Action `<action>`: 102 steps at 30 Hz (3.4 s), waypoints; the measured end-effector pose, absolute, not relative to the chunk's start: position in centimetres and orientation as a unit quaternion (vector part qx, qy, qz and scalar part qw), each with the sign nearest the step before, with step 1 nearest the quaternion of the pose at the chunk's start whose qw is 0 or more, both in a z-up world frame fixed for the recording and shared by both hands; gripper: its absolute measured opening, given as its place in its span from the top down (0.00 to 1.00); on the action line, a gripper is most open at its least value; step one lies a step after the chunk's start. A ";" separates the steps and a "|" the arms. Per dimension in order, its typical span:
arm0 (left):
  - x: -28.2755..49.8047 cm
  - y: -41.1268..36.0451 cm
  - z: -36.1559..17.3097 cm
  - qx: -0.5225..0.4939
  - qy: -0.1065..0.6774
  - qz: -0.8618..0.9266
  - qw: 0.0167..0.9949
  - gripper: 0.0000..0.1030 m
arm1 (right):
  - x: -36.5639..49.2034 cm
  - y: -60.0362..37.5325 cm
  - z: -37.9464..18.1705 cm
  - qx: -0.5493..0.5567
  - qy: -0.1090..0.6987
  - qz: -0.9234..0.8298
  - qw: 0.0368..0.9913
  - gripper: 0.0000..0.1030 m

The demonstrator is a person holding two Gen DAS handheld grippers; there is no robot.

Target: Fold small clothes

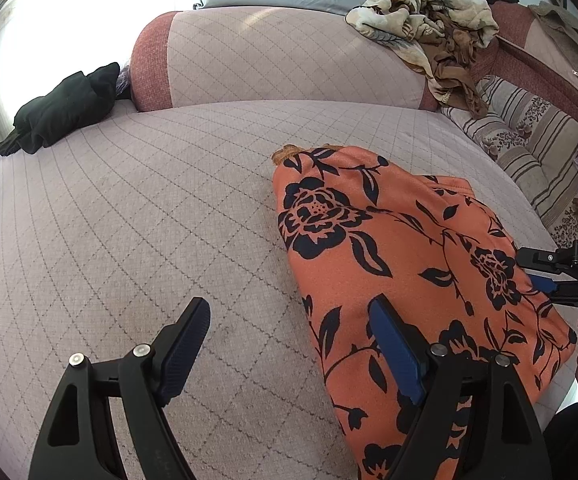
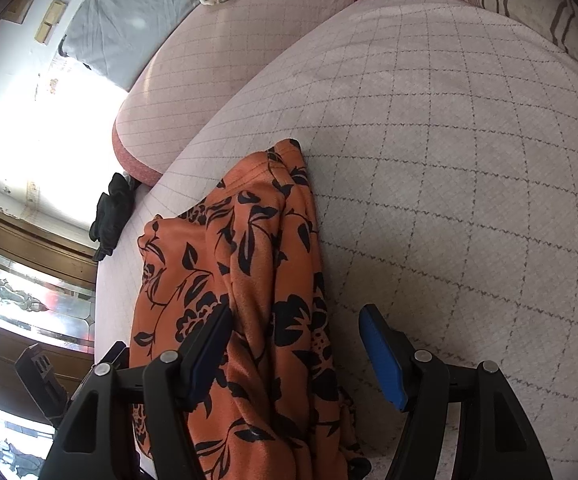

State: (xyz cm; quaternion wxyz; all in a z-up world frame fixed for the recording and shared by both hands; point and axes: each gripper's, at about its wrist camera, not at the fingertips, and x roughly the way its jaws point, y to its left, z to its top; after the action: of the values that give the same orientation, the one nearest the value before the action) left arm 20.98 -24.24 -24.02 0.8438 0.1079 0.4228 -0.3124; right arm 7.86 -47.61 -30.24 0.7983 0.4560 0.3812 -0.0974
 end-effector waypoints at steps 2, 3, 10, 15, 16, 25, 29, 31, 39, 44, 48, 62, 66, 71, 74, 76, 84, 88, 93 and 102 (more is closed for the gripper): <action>21.0 -24.2 -24.0 0.107 0.423 -0.313 0.844 0.20 | 7.9 -47.6 -30.3 0.457 0.381 -0.096 0.798 0.33; 21.0 -24.2 -24.0 0.107 0.423 -0.313 0.844 0.20 | 7.9 -47.6 -30.3 0.458 0.381 -0.096 0.797 0.33; 21.0 -24.2 -24.0 0.107 0.423 -0.314 0.844 0.20 | 7.9 -47.6 -30.4 0.459 0.381 -0.095 0.797 0.33; 21.1 -24.2 -23.9 0.106 0.424 -0.314 0.843 0.20 | 8.1 -47.5 -30.5 0.462 0.382 -0.091 0.795 0.33; 21.1 -24.2 -24.0 0.106 0.424 -0.315 0.843 0.20 | 8.1 -47.5 -30.5 0.462 0.382 -0.091 0.795 0.33; 21.0 -24.1 -23.8 0.103 0.424 -0.317 0.842 0.20 | 8.3 -47.4 -30.6 0.463 0.384 -0.090 0.793 0.33; 20.9 -24.1 -23.7 0.102 0.423 -0.318 0.842 0.20 | 8.2 -47.4 -30.6 0.463 0.384 -0.090 0.794 0.33; 21.0 -24.1 -23.7 0.101 0.422 -0.320 0.842 0.20 | 8.2 -47.4 -30.6 0.463 0.384 -0.090 0.793 0.33; 20.8 -23.9 -23.1 0.073 0.423 -0.354 0.831 0.20 | 8.2 -47.3 -30.6 0.463 0.384 -0.088 0.794 0.33; 20.9 -24.2 -23.6 0.028 0.460 -0.418 0.783 0.20 | 8.3 -47.1 -30.5 0.461 0.385 -0.085 0.795 0.33; 21.2 -25.2 -25.5 0.029 0.503 -0.423 0.753 0.20 | 8.2 -47.4 -30.6 0.468 0.383 -0.082 0.792 0.33; 20.8 -26.2 -26.6 0.016 0.510 -0.429 0.746 0.20 | 8.2 -48.6 -33.2 0.548 0.364 -0.034 0.752 0.31; 20.8 -26.3 -26.6 0.015 0.507 -0.426 0.750 0.20 | 9.1 -47.7 -33.5 0.559 0.359 -0.015 0.747 0.30; 20.5 -26.3 -26.5 0.022 0.498 -0.423 0.756 0.23 | 10.2 -45.8 -32.8 0.530 0.369 -0.027 0.763 0.30; 20.3 -26.4 -26.4 0.028 0.491 -0.422 0.762 0.28 | 10.9 -44.3 -32.0 0.494 0.383 -0.041 0.780 0.34; 20.2 -26.5 -26.4 0.032 0.487 -0.421 0.765 0.33 | 11.2 -43.6 -31.7 0.479 0.390 -0.049 0.785 0.45; 19.7 -25.9 -25.6 0.038 0.471 -0.420 0.775 0.48 | 11.3 -42.3 -30.0 0.438 0.384 -0.059 0.810 0.56; 19.5 -25.5 -24.7 0.034 0.462 -0.423 0.778 0.53 | 11.3 -41.6 -29.0 0.425 0.374 -0.061 0.822 0.57; 18.8 -24.9 -23.6 0.051 0.448 -0.420 0.788 0.59 | 11.4 -40.6 -27.8 0.401 0.360 -0.065 0.840 0.57; 18.5 -22.7 -21.3 0.048 0.421 -0.414 0.806 0.75 | 12.0 -39.4 -26.8 0.389 0.344 -0.071 0.851 0.58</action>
State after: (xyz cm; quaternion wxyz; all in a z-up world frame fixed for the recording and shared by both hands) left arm 18.52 -22.74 -21.30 0.8058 0.0484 0.4211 -0.4136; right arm 12.03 -39.40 -26.78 0.8514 0.3892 0.3443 -0.0712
